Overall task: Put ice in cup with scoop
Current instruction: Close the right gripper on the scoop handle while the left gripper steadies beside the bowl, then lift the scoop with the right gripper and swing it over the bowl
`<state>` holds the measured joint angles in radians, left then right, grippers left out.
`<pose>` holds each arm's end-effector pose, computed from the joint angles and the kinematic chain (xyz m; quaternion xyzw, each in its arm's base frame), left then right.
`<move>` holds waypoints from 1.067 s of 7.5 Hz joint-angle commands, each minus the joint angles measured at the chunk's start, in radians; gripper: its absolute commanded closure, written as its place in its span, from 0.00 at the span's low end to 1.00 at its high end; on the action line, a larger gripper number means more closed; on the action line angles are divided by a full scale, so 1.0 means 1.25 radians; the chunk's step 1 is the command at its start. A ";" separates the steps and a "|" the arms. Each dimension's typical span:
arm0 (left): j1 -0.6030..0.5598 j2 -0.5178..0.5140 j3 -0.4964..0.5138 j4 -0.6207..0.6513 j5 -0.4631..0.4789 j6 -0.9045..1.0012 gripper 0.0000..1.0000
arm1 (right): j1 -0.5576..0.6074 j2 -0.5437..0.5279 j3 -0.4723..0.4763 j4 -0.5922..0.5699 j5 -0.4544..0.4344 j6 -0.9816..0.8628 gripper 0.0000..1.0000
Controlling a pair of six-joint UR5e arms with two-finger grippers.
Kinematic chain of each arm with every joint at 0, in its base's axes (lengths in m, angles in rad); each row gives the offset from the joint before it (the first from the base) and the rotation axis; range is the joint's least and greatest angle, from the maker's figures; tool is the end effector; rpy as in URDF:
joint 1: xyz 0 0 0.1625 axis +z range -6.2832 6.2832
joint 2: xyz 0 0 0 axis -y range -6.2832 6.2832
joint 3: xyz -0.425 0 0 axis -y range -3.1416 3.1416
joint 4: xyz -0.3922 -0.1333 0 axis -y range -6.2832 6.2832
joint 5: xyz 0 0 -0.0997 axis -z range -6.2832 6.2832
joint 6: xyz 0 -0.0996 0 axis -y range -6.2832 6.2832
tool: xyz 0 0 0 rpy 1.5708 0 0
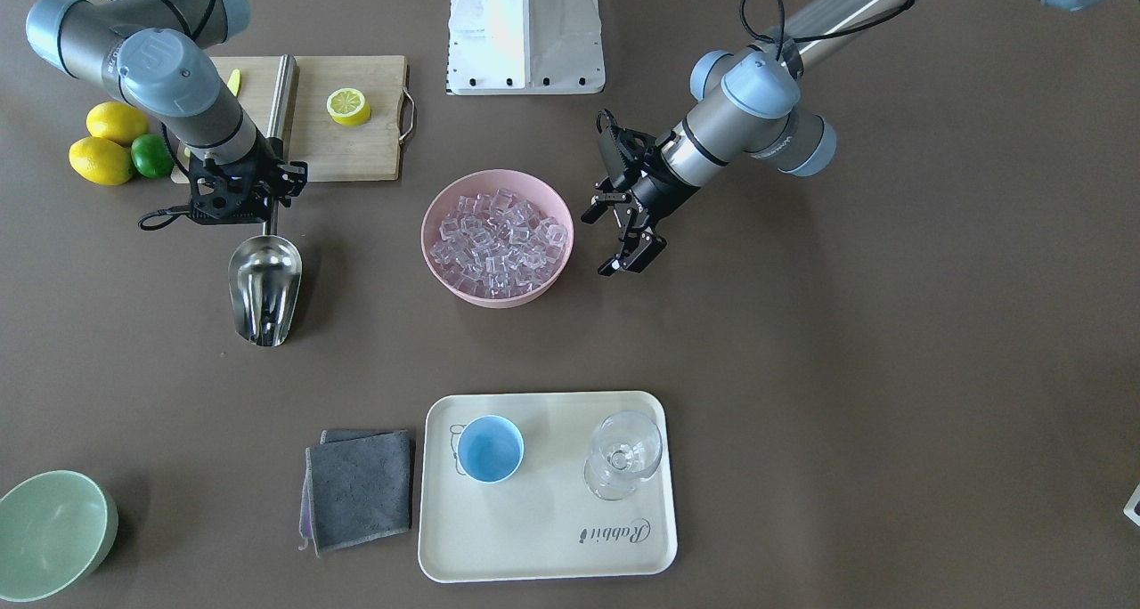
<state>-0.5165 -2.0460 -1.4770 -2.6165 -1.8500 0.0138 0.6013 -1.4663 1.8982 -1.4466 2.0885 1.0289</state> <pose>0.5281 -0.4217 0.3095 0.5101 0.4135 0.4595 0.5981 -0.3902 -0.3696 0.4419 -0.0635 -0.3563 -0.0426 0.9312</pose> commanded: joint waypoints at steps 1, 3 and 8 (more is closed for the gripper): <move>0.000 0.000 0.000 0.001 -0.001 0.000 0.01 | 0.001 0.001 0.012 0.000 0.002 -0.002 1.00; 0.000 0.001 0.000 0.000 0.000 0.000 0.01 | 0.021 -0.012 0.086 -0.013 0.009 -0.013 1.00; 0.000 0.003 0.000 0.000 -0.001 0.000 0.01 | 0.152 0.023 0.164 -0.260 -0.041 -0.422 1.00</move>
<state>-0.5173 -2.0433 -1.4772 -2.6162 -1.8500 0.0138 0.7202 -1.4642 2.0728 -1.6515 2.0852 0.7449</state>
